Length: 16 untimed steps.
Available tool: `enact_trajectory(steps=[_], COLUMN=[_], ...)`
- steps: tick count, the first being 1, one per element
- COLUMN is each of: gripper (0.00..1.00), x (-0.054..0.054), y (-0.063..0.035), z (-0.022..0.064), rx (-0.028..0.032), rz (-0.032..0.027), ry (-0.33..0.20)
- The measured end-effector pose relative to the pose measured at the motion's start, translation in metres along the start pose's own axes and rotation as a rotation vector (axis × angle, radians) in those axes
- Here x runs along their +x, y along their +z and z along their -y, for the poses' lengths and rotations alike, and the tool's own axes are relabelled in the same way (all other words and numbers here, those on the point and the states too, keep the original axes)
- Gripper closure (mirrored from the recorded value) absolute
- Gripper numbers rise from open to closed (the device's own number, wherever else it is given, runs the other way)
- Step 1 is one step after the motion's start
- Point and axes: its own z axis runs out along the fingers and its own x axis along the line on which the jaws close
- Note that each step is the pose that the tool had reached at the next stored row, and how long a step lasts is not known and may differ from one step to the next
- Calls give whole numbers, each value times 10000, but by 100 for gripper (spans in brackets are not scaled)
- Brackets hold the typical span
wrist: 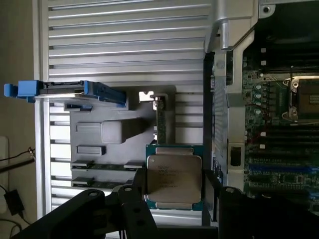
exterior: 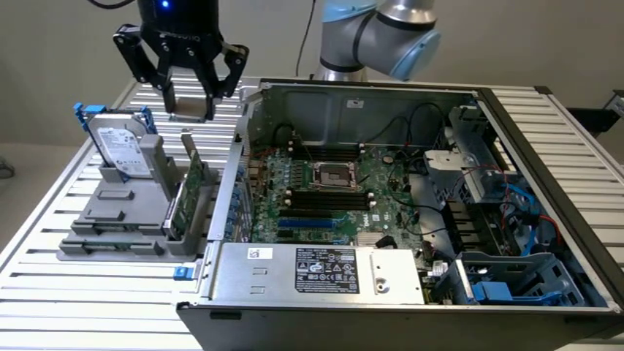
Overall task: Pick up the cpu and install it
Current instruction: 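Pick up the cpu and move it towards the insertion slot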
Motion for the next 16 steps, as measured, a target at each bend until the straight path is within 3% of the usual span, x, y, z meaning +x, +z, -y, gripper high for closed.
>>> enact_trajectory(steps=[16], gripper=[45], x=[-704], y=[-205], z=[-21], rx=[3], rz=[-309], ry=[20])
